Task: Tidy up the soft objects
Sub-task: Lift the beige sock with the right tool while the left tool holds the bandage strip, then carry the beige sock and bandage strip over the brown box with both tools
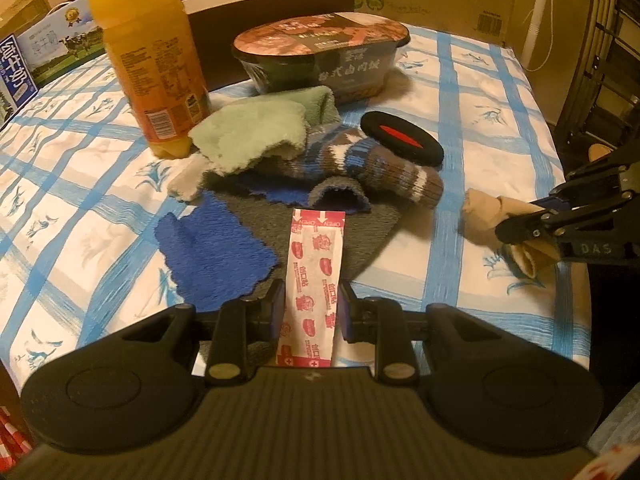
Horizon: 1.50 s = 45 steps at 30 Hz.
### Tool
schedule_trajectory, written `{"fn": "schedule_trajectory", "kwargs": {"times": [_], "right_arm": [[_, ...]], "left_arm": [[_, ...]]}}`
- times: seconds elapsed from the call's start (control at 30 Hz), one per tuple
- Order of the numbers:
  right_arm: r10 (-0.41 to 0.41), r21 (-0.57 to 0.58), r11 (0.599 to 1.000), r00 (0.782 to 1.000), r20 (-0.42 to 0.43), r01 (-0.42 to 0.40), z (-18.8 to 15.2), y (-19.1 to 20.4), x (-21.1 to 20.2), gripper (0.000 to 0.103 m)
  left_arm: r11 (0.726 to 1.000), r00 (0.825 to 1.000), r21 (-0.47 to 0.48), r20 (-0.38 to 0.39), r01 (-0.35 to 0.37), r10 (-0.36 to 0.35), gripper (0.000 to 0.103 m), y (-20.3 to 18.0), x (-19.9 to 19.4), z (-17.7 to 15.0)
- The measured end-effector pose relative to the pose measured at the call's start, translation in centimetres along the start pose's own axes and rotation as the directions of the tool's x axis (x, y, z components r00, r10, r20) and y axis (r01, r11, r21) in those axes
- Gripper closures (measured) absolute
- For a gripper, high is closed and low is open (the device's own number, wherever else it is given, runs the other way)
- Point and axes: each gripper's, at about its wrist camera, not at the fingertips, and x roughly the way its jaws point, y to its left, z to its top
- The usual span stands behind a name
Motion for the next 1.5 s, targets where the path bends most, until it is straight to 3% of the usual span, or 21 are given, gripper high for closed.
{"fn": "schedule_trajectory", "kwargs": {"times": [0.4,0.77,1.0,1.17,1.5], "right_arm": [[0.027,0.055,0.998,0.998,0.058,-0.031,1.6,-1.3,-3.1,0.091],[-0.006,0.083,0.996,0.989,0.148,-0.006,5.8,-4.4,-4.8,0.091],[-0.014,0.056,0.998,0.976,0.217,0.002,10.3,-6.3,-4.8,0.091],[0.002,0.024,1.0,0.964,0.267,-0.009,14.4,-7.1,-4.3,0.091],[0.053,-0.017,0.999,0.935,0.351,-0.05,23.5,-8.0,-1.8,0.091]], "left_arm": [[0.997,0.997,-0.038,0.043,-0.066,0.068,0.079,3.4,-2.8,0.4],[0.978,0.977,-0.116,0.097,-0.176,0.187,0.079,10.8,-4.6,2.6],[0.968,0.963,-0.124,0.137,-0.217,0.233,0.079,15.5,-4.2,5.6],[0.966,0.958,-0.155,0.166,-0.208,0.233,0.079,18.8,-3.5,8.4],[0.966,0.936,-0.135,0.25,-0.219,0.247,0.079,24.6,-1.4,15.9]]}}
